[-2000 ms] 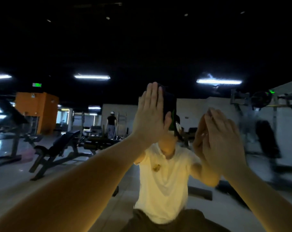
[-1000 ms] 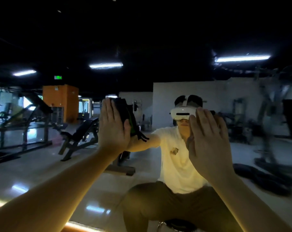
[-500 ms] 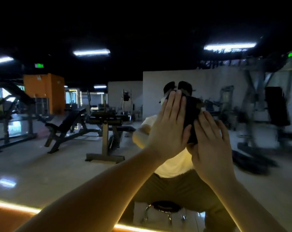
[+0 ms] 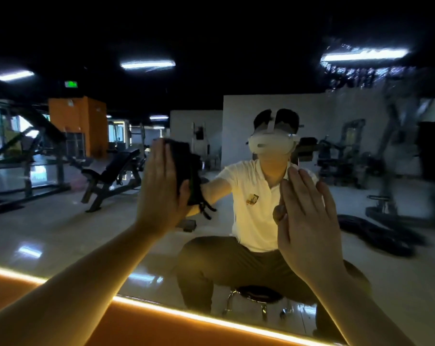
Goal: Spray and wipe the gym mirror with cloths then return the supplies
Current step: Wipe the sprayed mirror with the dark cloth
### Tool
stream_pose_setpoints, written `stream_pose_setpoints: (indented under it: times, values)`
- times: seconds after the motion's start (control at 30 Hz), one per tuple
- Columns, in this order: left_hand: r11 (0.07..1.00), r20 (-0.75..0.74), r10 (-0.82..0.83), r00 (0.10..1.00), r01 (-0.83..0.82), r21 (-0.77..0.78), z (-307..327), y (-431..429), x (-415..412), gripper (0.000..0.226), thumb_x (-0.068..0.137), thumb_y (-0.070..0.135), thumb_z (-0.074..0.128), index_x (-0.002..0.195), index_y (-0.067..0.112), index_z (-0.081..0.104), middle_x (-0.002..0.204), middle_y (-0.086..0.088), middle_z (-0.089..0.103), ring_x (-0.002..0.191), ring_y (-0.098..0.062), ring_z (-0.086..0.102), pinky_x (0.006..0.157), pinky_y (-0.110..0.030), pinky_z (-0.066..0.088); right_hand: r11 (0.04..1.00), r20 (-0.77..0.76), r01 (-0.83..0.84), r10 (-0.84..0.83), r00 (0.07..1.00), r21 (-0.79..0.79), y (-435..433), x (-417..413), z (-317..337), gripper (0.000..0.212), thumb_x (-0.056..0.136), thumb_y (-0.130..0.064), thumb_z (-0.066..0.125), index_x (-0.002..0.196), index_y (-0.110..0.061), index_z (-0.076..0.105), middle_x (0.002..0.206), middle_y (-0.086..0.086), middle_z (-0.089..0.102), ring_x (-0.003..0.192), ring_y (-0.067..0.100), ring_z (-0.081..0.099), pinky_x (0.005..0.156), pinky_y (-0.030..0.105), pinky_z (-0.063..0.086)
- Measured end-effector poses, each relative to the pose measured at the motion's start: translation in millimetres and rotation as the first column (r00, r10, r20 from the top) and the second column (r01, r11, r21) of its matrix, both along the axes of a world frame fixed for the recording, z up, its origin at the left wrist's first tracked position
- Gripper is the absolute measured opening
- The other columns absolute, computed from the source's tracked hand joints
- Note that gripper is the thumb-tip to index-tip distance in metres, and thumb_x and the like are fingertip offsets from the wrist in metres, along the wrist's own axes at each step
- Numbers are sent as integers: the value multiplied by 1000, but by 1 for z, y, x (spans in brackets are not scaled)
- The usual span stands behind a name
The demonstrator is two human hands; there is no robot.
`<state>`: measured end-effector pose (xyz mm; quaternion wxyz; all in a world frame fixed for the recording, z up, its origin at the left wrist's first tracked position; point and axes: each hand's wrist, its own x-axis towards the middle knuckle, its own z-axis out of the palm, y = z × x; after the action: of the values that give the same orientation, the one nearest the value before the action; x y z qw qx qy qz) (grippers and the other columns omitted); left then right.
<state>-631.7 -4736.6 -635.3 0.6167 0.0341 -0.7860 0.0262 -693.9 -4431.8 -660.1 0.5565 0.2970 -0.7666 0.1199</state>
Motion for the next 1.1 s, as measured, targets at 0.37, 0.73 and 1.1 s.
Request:
stream_pose_setpoints:
  times: [0.37, 0.73, 1.1]
  values:
    - [992, -19, -121, 992, 120, -39, -37, 72, -26, 77, 107, 47, 22, 160, -8, 15, 170, -28, 4, 160, -41, 3, 128, -59, 12, 999, 12, -39, 39, 999, 8, 31, -5, -38, 63, 91, -19, 45, 151, 0, 47, 168, 15, 26, 157, 30, 21, 123, 61, 22]
    - [926, 141, -94, 985, 139, -350, -42, 204, -60, 72, 105, 38, 40, 161, -3, 21, 169, -23, 11, 160, -32, 2, 131, -41, -4, 990, 103, -72, 85, 991, -123, 51, -7, -38, 59, 103, -27, 31, 158, -8, 38, 166, 13, 33, 156, 27, 25, 124, 59, 23]
    - [989, 146, 19, 989, 3, -151, -80, 58, -11, 76, 108, 47, 27, 163, -2, 8, 171, -26, 2, 161, -37, 0, 129, -56, 18, 989, 54, -140, 142, 988, -45, 30, 4, -57, 57, 93, -14, 45, 146, 4, 51, 162, 19, 37, 154, 31, 29, 121, 61, 26]
